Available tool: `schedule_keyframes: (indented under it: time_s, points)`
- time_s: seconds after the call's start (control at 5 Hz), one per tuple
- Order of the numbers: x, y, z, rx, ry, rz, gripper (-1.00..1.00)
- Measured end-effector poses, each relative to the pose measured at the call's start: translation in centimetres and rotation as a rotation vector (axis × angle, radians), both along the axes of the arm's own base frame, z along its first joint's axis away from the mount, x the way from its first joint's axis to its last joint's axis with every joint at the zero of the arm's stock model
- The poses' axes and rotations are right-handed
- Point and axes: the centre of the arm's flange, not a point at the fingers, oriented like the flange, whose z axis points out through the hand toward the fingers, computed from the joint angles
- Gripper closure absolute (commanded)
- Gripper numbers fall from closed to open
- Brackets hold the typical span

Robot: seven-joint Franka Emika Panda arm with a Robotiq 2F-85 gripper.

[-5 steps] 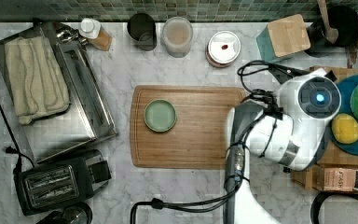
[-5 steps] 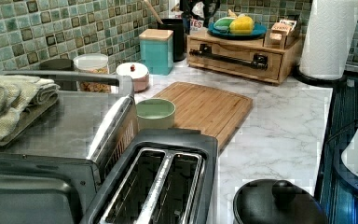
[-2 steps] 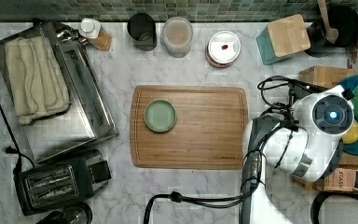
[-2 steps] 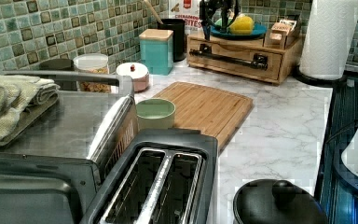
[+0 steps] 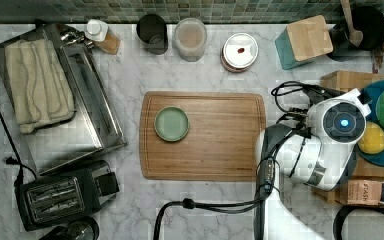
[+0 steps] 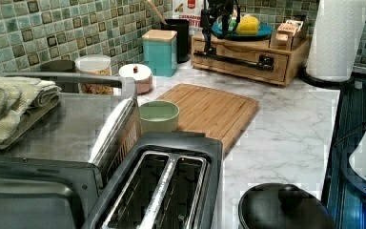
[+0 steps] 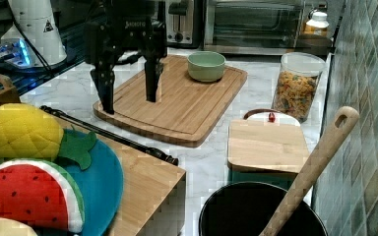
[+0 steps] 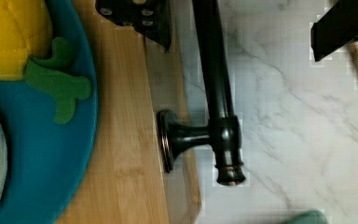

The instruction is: Open the drawer.

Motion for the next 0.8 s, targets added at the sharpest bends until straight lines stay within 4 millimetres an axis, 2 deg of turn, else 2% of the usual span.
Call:
schedule_keyframes:
  time_s: [0.4, 0.8]
  points:
    - [-1.1, -1.1, -5.0, 0.029, 0.067, -0.035, -1.00]
    - [-2.1, -0.9, -9.1, 0.059, 0.107, 0.031, -1.00]
